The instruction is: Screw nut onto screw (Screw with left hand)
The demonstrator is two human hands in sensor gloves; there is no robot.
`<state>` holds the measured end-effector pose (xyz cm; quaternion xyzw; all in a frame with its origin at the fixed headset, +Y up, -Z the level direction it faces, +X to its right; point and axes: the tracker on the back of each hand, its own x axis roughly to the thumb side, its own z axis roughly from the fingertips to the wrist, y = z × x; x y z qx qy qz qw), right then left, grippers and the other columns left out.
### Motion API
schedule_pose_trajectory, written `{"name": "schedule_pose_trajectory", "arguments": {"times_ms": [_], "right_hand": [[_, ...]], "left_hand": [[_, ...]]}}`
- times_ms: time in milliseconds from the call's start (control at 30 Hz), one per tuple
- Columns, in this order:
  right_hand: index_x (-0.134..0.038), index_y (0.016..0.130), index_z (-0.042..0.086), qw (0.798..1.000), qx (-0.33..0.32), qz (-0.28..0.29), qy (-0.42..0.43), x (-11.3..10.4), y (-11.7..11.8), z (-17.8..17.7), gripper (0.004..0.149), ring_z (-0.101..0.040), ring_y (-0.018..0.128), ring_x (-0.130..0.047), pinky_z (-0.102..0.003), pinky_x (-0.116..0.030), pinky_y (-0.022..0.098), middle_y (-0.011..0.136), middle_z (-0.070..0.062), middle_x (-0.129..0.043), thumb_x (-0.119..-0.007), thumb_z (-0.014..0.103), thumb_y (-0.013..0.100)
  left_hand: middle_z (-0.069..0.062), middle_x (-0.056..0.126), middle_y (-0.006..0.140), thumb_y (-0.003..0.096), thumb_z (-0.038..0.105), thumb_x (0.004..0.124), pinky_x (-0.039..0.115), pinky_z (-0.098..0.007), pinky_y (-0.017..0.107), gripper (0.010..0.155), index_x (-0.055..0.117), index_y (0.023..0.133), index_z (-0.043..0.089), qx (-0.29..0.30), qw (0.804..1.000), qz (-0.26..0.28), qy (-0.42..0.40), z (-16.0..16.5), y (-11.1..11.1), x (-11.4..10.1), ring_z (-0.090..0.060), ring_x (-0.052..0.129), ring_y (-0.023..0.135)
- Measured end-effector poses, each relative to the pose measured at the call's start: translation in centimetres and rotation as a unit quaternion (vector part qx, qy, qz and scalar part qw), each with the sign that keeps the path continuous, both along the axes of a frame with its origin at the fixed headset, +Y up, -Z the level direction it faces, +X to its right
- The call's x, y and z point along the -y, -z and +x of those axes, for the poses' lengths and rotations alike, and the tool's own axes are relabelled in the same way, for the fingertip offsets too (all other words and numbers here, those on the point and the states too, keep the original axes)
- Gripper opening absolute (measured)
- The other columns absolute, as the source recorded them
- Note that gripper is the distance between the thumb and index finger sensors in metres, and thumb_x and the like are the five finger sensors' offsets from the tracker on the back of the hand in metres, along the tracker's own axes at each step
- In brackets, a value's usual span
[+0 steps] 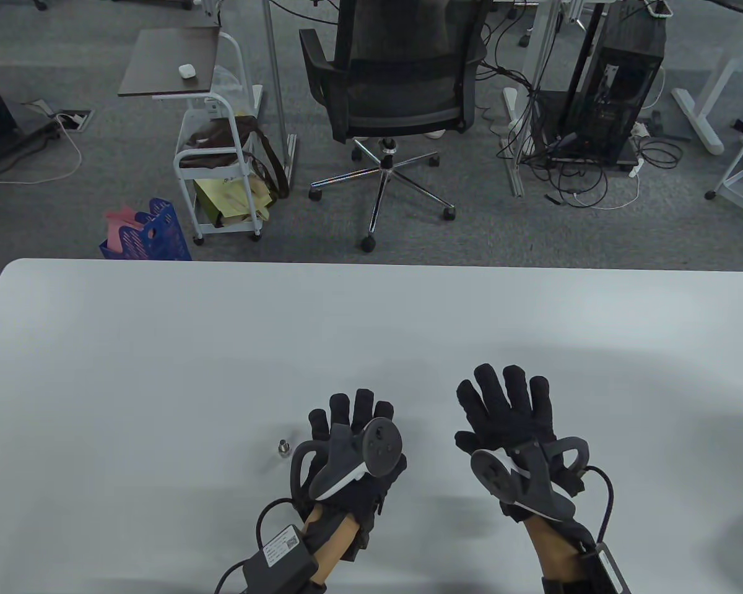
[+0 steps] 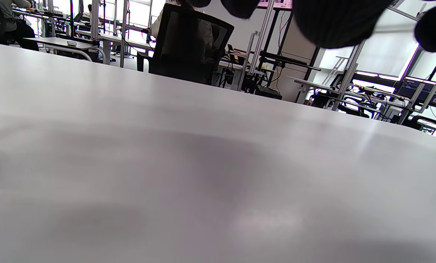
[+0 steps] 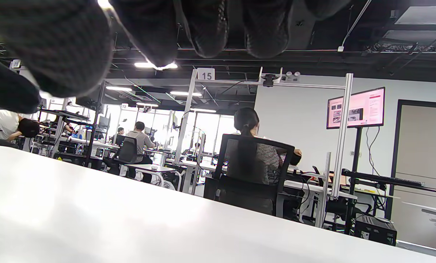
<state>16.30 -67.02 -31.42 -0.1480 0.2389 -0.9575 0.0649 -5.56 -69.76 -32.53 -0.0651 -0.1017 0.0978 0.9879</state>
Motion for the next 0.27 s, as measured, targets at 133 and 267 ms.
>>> {"name": "schedule_pose_trajectory", "arguments": {"times_ms": [133,267], "right_hand": [[-0.067,0.100,0.030,1.000,0.000,0.000,0.000,0.00,-0.02,-0.02,0.070,-0.048,0.104,-0.061,-0.069,-0.042,0.074,0.117,-0.004,-0.054,-0.083,0.056,0.037],[-0.067,0.099,0.030,1.000,-0.001,-0.003,-0.003,0.12,-0.04,-0.22,0.070,-0.048,0.104,-0.062,-0.069,-0.043,0.074,0.116,-0.004,-0.056,-0.083,0.056,0.037]], "left_hand": [[-0.012,0.026,0.122,0.0401,0.055,0.070,0.021,-0.073,0.073,0.084,0.040,0.112,0.024,-0.002,1.000,0.001,0.004,-0.09,0.01,-0.04,-0.054,0.028,0.111],[-0.013,0.027,0.122,0.0402,0.055,0.070,0.021,-0.073,0.073,0.083,0.041,0.112,0.024,0.000,1.000,0.001,0.007,-0.10,0.02,-0.02,-0.054,0.029,0.111]]}}
